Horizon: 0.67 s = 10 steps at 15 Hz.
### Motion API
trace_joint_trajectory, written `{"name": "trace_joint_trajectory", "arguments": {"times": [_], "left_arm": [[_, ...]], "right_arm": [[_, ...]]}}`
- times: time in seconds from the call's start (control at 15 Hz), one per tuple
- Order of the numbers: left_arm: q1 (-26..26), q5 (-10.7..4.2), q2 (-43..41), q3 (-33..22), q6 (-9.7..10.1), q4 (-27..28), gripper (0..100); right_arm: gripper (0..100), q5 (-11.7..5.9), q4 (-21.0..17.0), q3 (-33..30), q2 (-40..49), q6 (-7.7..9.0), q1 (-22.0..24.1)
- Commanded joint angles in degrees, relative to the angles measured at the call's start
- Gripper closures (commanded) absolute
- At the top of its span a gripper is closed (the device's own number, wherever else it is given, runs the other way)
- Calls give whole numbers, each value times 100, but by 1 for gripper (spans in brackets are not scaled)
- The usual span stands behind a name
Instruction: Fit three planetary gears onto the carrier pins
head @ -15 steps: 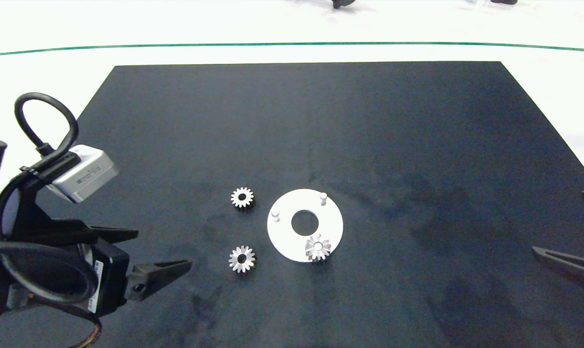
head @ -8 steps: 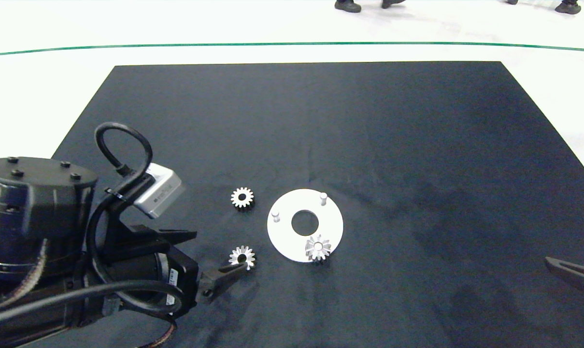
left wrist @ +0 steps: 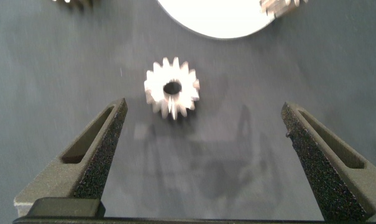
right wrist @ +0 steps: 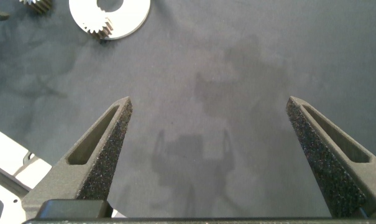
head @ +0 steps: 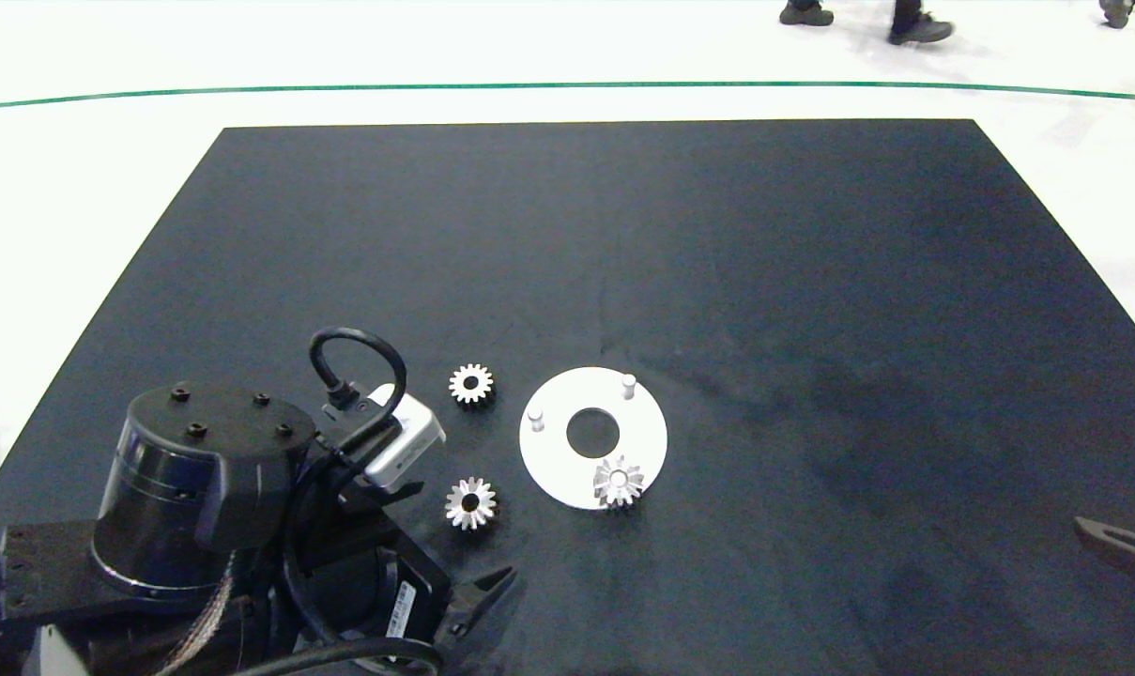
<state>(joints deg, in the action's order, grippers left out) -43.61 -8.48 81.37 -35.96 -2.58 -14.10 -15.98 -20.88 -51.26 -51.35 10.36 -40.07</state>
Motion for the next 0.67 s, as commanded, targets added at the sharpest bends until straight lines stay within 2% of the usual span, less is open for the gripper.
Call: {"name": "trace_joint_trajectory", "arguments": {"times": [0.07,0.4,0.67], "left_arm": [[36,-13,415,-42,-286,-145,0],[537,22,599,-201,-911,-189,0],[643,66,775,-209,-1007,-365,0]], "right_arm": [[0,-10,-12,81,134,80,8],[0,-10,-12,90,213,159,8],[0,-10,-12,125,213,159,8]]}}
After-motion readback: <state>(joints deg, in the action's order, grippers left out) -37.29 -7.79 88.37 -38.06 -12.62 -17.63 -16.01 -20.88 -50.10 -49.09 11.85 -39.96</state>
